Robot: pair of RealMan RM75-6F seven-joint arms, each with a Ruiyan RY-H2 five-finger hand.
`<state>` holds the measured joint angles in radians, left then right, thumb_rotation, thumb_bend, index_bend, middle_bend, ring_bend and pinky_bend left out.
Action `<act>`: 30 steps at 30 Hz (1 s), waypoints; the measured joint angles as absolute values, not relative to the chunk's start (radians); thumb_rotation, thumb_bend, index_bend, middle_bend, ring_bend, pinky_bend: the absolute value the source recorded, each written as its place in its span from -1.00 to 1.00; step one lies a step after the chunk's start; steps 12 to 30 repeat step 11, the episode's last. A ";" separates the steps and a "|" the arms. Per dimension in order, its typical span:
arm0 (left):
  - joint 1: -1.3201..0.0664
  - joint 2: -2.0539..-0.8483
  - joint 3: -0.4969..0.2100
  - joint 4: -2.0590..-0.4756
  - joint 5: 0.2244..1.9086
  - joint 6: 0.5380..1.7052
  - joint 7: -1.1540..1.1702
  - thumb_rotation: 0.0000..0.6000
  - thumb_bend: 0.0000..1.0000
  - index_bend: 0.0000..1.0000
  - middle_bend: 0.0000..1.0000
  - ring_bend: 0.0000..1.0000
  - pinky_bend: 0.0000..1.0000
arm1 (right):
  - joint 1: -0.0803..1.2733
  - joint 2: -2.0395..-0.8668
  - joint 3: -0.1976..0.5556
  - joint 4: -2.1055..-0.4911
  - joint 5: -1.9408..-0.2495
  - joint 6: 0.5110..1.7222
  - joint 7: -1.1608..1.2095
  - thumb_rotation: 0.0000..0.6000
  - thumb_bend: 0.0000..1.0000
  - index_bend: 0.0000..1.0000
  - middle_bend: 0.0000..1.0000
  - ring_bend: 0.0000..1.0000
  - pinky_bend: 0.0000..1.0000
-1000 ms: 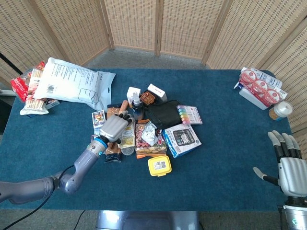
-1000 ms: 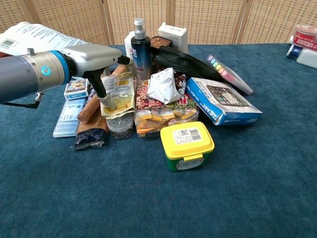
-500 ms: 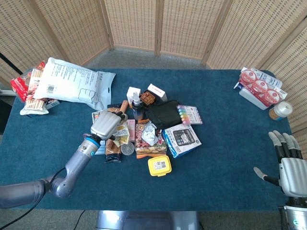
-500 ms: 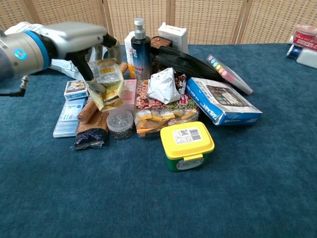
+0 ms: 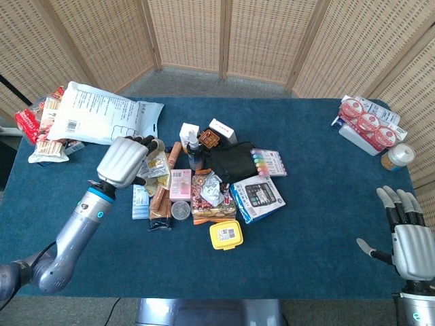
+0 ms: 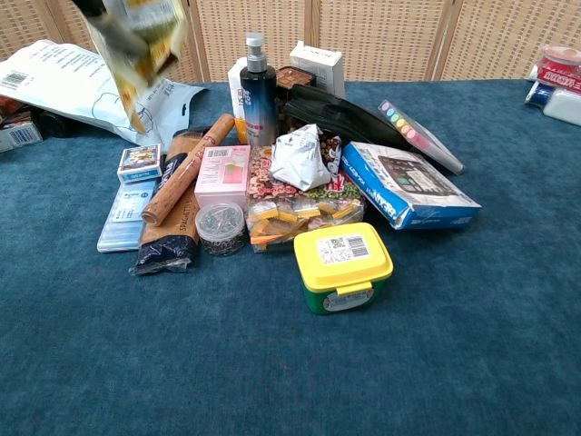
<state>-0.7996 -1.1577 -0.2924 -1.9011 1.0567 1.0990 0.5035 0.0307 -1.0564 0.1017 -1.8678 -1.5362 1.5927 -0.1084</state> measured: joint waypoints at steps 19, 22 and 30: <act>-0.802 -1.033 -0.354 -2.034 1.017 1.161 0.543 1.00 -0.81 0.68 0.71 0.46 0.77 | 0.029 -1.054 0.101 -1.871 -1.542 1.596 -0.105 1.00 -1.00 -1.00 -1.00 -1.00 -1.00; -0.802 -1.033 -0.354 -2.034 1.017 1.161 0.543 1.00 -0.81 0.68 0.71 0.46 0.77 | 0.029 -1.054 0.101 -1.871 -1.542 1.596 -0.105 1.00 -1.00 -1.00 -1.00 -1.00 -1.00; -0.802 -1.033 -0.354 -2.034 1.017 1.161 0.543 1.00 -0.81 0.68 0.71 0.46 0.77 | 0.029 -1.054 0.101 -1.871 -1.542 1.596 -0.105 1.00 -1.00 -1.00 -1.00 -1.00 -1.00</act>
